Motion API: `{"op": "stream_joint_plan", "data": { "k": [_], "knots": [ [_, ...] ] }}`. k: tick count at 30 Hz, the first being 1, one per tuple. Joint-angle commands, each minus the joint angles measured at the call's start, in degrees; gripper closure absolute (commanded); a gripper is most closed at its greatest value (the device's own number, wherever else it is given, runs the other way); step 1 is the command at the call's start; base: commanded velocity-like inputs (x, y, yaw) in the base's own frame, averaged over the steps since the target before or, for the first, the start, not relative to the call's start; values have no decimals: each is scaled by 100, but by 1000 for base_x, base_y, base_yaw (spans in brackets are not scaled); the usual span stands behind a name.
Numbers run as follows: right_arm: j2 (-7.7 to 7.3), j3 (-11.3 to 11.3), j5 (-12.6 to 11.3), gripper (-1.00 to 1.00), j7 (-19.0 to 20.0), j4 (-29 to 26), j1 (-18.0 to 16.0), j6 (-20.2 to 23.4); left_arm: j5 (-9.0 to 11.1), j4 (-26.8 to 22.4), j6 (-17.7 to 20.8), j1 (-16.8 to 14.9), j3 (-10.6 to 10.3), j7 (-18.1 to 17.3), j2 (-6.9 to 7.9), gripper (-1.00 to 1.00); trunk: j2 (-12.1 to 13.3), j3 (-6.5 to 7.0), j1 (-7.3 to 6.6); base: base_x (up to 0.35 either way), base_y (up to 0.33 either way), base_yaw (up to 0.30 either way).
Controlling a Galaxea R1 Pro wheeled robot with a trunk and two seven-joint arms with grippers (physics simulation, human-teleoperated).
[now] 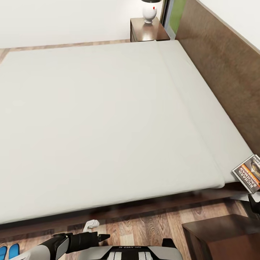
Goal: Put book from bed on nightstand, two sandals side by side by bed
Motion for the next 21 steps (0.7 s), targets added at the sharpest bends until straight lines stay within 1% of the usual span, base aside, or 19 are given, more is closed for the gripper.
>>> {"op": "stream_joint_plan", "data": {
  "k": [1,2,10,21],
  "knots": [
    [0,-10,-40,-100,5,4,-4,47,-44,-9,51,0,50,-22,0,-100,-43,-21,22,0,0,0],
    [0,-10,-39,-100,5,4,-4,47,-44,-9,51,0,50,-22,0,-100,-83,-39,44,0,0,0],
    [1,-10,-33,-100,5,1,-4,47,-44,-9,51,-1,51,-22,0,-100,-83,-39,44,0,0,0],
    [8,-1,-32,-100,5,4,-4,47,-44,-9,51,0,51,-22,0,-100,-524,-236,286,0,0,0]
  ]
}}
